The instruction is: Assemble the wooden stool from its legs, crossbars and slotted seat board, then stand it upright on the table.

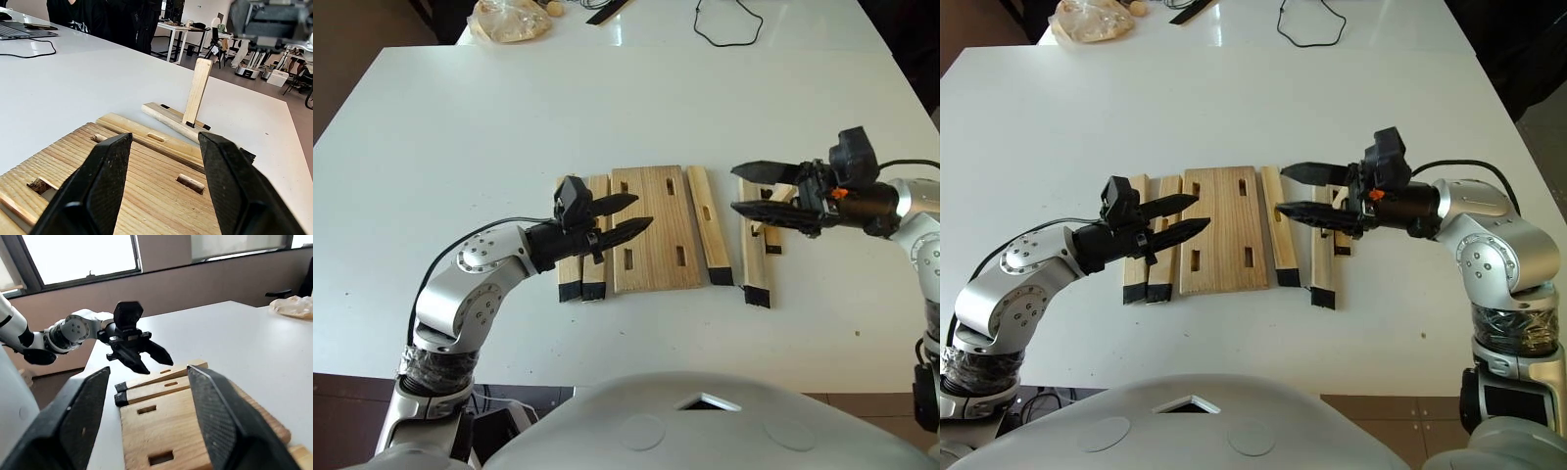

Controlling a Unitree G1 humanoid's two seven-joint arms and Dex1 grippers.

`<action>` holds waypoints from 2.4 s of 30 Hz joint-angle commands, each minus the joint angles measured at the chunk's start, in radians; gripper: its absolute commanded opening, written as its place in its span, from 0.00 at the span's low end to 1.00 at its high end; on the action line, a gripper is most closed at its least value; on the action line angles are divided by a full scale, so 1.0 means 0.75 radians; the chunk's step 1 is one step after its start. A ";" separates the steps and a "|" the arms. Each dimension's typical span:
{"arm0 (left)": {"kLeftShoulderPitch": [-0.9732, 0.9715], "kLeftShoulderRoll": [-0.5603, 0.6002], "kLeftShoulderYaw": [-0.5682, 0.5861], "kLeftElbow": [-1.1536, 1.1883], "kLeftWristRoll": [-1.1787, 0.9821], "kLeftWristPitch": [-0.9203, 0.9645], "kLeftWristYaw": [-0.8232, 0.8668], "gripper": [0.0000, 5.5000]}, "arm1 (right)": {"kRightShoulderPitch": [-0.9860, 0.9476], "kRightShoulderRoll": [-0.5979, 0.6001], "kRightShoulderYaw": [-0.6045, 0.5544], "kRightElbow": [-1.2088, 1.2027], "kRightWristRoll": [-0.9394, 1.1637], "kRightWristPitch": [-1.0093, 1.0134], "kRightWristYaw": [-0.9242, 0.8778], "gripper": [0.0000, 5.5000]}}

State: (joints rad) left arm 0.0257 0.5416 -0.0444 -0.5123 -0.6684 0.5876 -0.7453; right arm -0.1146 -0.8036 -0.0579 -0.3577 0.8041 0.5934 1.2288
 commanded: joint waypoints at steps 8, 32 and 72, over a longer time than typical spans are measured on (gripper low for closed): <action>0.104 -0.002 -0.016 -0.064 0.061 -0.035 0.053 0.45 | 0.452 -0.147 0.138 0.096 -0.503 -0.334 0.001 0.53; 0.242 -0.010 0.036 -0.147 0.068 -0.060 0.165 0.45 | 0.412 0.229 -0.261 -0.590 -0.246 1.008 -0.998 0.83; 0.282 -0.032 0.015 -0.187 0.074 -0.042 0.246 0.45 | 0.717 0.253 -0.087 -0.247 -0.531 0.494 -1.052 0.42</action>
State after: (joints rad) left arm 0.2407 0.5149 -0.0334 -0.6536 -0.6255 0.5526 -0.5670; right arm 0.4133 -0.6199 -0.1489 -0.5806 0.3901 0.9129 0.4218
